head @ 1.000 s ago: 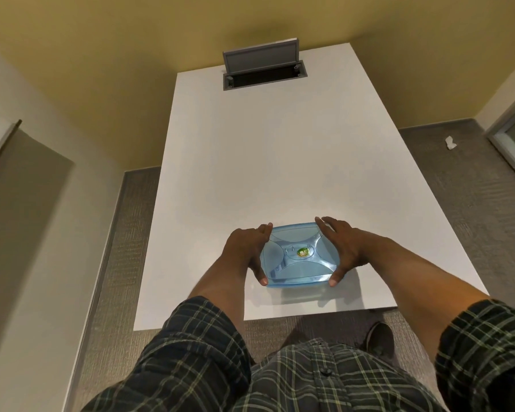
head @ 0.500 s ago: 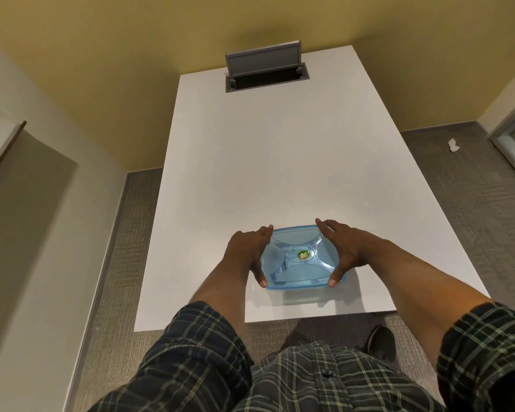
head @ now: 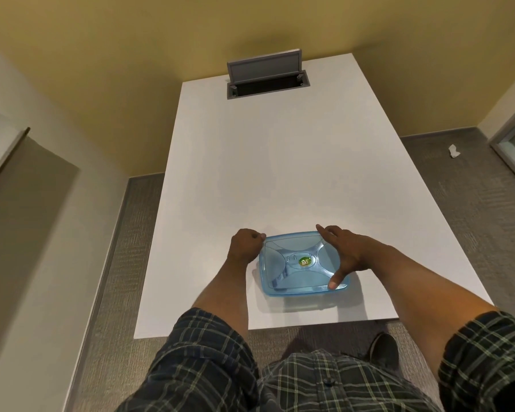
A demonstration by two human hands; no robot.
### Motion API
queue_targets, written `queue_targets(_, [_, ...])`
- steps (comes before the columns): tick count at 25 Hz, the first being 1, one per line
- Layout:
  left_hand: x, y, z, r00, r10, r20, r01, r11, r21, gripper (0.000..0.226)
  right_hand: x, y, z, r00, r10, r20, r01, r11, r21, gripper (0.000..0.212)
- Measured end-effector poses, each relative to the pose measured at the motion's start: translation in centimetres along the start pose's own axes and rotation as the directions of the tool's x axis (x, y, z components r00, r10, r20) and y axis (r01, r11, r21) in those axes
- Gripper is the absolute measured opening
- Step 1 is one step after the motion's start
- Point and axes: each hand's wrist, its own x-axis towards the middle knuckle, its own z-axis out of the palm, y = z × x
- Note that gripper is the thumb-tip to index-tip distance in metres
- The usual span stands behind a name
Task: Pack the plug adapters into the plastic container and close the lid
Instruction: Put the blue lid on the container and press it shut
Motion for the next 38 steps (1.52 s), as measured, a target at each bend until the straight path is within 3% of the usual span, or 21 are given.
queue_targets(2, [0.3,0.0,0.9,0.994,-0.11,-0.012,0.107,0.986,-0.131,0.03,0.3,0.1,-0.1,0.999,0.008,-0.043,-0.004,0.996,0.088,0.133])
queue_targets(4, [0.8,-0.1,1.4,0.984,-0.18,-0.011,0.172,0.955,-0.244,0.031,0.8,0.0,-0.2,0.994,0.038,-0.099,-0.018,0.98,0.198,0.096])
queue_targets(6, [1.2,-0.2,1.6,0.976,-0.219,-0.014,0.201,0.917,-0.345,0.032,1.5,-0.1,-0.2,0.963,0.146,-0.224,-0.065,0.941,0.332,0.059])
queue_targets(8, [1.5,-0.3,1.6,0.968,-0.249,-0.012,0.224,0.889,-0.399,0.036,2.2,-0.1,0.2,0.894,0.314,-0.319,-0.129,0.862,0.49,0.037])
queue_targets(12, [1.7,-0.5,1.9,0.956,-0.292,0.043,0.277,0.839,-0.468,0.048,2.6,1.0,0.2,0.827,0.508,-0.24,-0.173,0.637,0.752,0.051])
queue_targets(16, [2.2,-0.6,2.1,0.934,-0.343,0.102,0.339,0.757,-0.559,0.044,2.6,1.4,0.1,0.856,0.5,-0.131,-0.116,0.431,0.895,0.048])
queue_targets(19, [2.5,-0.5,2.5,0.921,-0.365,0.136,0.369,0.705,-0.605,0.037,2.6,1.4,0.4,0.849,0.517,-0.106,-0.117,0.379,0.918,0.056])
queue_targets(28, [2.7,-0.5,2.9,0.912,-0.404,0.066,0.367,0.736,-0.569,0.047,2.4,1.1,0.5,0.866,0.467,-0.179,-0.072,0.47,0.88,0.063])
queue_targets(33, [1.8,0.1,2.2,0.931,-0.36,0.064,0.346,0.812,-0.471,0.035,1.9,1.0,0.6,0.866,0.455,-0.208,-0.033,0.467,0.884,0.06])
queue_targets(35, [1.8,-0.2,2.2,0.96,-0.281,0.001,0.261,0.888,-0.378,0.041,2.1,1.1,0.8,0.858,0.461,-0.228,-0.042,0.506,0.862,0.054])
queue_targets(38, [1.0,0.0,2.1,0.985,-0.129,-0.115,0.099,0.966,-0.24,0.029,2.4,0.9,0.8,0.814,0.489,-0.315,-0.13,0.681,0.721,0.046])
